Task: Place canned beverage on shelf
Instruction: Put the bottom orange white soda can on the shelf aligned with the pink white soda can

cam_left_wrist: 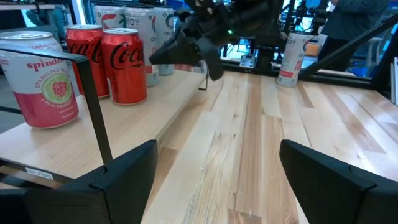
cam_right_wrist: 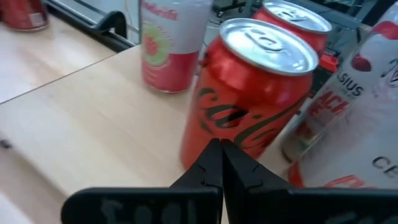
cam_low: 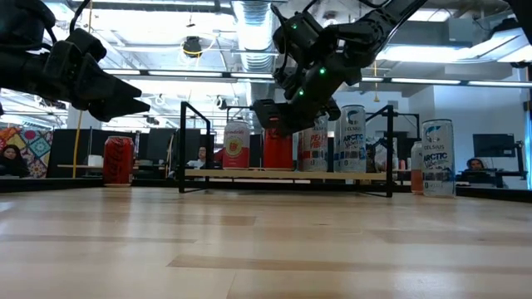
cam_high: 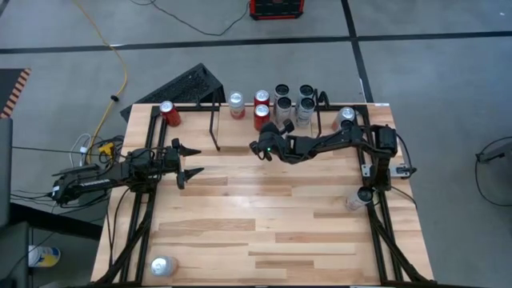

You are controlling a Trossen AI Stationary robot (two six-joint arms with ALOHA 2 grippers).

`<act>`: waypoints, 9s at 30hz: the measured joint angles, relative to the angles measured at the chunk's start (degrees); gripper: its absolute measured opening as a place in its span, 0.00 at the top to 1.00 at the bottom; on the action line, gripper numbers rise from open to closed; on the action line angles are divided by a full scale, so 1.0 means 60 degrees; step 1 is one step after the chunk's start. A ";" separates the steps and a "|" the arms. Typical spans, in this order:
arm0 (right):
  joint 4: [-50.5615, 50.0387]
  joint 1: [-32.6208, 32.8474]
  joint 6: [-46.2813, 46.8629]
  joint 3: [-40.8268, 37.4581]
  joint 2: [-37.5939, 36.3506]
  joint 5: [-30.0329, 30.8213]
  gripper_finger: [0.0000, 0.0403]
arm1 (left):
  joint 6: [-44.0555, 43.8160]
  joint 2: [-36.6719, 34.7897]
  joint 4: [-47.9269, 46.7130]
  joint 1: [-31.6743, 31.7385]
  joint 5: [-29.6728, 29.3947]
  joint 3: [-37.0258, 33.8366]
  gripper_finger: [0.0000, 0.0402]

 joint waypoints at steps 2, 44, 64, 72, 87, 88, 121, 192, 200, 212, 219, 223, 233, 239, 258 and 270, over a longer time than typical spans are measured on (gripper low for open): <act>-0.0007 -0.0093 -0.0060 0.0000 0.0000 -0.0008 0.95 | 0.0000 0.0000 -0.0003 -0.0002 -0.0002 0.0001 0.20; -0.3606 0.8282 0.2328 -0.1723 -0.3128 -0.0066 0.95 | 0.0000 0.0003 -0.0003 -0.0002 -0.0002 0.0001 0.20; -0.3387 0.7748 0.1508 -0.1719 -0.2484 -0.0098 0.93 | -0.8111 0.0179 0.0064 -0.0032 0.0185 0.0004 0.20; -0.3337 0.7716 0.1512 -0.1719 -0.2484 -0.0095 0.93 | -0.7894 0.0554 0.0868 -0.0481 0.2844 0.1344 0.20; -0.3124 0.7056 0.2485 -0.1719 -0.2484 -0.0104 0.93 | -0.5270 0.9750 -0.2831 -0.8255 0.1284 0.8483 0.21; -0.3073 0.7056 0.2523 -0.1719 -0.2484 -0.0103 0.93 | -0.5244 1.0243 -0.3634 -0.8701 0.0867 0.9120 0.21; -0.2432 0.7081 0.5366 -0.1719 -0.2484 -0.0102 0.93 | -0.8553 1.3441 -0.9850 -1.4104 -0.1622 1.2292 0.21; -0.2309 0.7289 0.5088 -0.1723 -0.2482 -0.0364 0.93 | -0.7067 1.4982 -0.9066 -1.3929 -0.1689 1.1953 0.21; -0.2276 0.7289 0.5089 -0.1723 -0.2481 -0.0364 0.93 | -0.7074 1.4990 -0.9085 -1.3780 -0.1587 1.1953 0.21; -0.2240 0.7415 0.5089 -0.1723 -0.2481 -0.0357 0.93 | -0.7166 1.4963 -0.8459 -1.3588 -0.1219 1.1159 0.21; -0.2245 0.7596 0.5089 -0.1723 -0.2483 -0.0353 0.93 | -0.7238 1.5019 -0.8419 -1.3269 -0.0767 1.1006 0.24; -0.2243 0.7696 0.5089 -0.1723 -0.2481 -0.0346 0.93 | -0.7131 1.4997 -0.8504 -1.3023 -0.0195 1.1009 0.31; -0.2260 0.7722 0.5006 -0.1723 -0.2481 -0.0342 0.93 | -0.4596 1.4732 -1.0144 -1.1623 -0.0549 1.2190 0.31; -0.2059 0.7708 0.4320 -0.1731 -0.2052 -0.0317 0.93 | -0.1623 1.4716 -1.0898 -0.9621 -0.1083 1.3176 0.31; -0.0234 0.7405 0.1618 -0.1716 -0.1530 -0.0070 0.93 | 0.6906 1.4703 -0.9738 -0.1814 -0.0583 1.4081 0.31; -0.1893 0.5725 -0.0097 -0.1716 -0.3140 -0.1371 0.94 | 0.8415 1.4706 -0.8456 0.1554 0.0435 1.4171 0.31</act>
